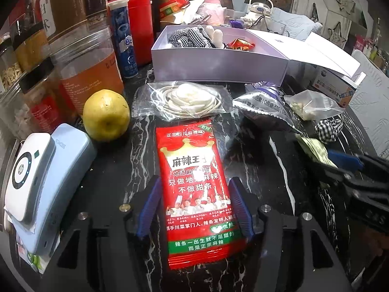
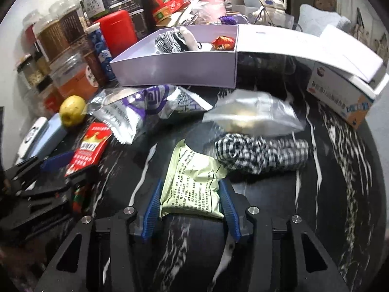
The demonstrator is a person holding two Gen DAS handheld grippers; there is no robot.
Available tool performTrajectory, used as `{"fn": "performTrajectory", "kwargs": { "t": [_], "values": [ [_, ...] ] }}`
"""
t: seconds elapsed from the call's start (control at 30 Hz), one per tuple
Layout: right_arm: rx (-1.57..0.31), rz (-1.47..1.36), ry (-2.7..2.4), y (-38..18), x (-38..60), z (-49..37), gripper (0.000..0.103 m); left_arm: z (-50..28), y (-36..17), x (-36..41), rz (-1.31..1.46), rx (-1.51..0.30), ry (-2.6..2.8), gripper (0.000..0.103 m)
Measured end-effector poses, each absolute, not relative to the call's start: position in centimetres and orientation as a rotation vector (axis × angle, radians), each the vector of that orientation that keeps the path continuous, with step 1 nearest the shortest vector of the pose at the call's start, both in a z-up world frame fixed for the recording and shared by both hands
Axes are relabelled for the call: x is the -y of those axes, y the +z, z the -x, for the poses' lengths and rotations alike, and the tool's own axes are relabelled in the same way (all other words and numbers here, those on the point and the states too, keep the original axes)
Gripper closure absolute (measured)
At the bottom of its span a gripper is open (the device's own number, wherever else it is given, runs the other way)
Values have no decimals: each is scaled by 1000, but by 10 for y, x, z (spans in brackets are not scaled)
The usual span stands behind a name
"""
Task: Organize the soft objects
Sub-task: 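Grasp the pale green packet with the right tool, then lift the red bag with the left tool toward the box while the right tool lifts the green packet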
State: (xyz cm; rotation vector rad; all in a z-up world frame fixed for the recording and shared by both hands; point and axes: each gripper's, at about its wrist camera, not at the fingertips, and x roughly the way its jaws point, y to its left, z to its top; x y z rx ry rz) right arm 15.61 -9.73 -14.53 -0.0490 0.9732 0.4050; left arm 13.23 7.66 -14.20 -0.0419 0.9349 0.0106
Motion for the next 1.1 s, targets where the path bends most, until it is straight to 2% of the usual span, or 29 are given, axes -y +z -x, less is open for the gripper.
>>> {"fn": "performTrajectory", "kwargs": {
  "t": [0.17, 0.23, 0.4, 0.6, 1.1],
  "values": [
    [-970, 77, 403, -144, 104, -138, 56, -131, -143, -77, 41, -910, 12, 46],
    [-978, 65, 411, -143, 106, -133, 56, -130, -143, -78, 46, -905, 14, 52],
    [-986, 45, 440, -142, 110, -125, 56, -127, -140, -82, 70, -923, 0, 55],
    [-981, 54, 487, -139, 108, -111, 56, -114, -136, -85, 136, -949, -22, 55],
    [-964, 28, 499, -133, 112, -100, 56, -93, -111, -61, 69, -872, -56, 56]
  ]
}}
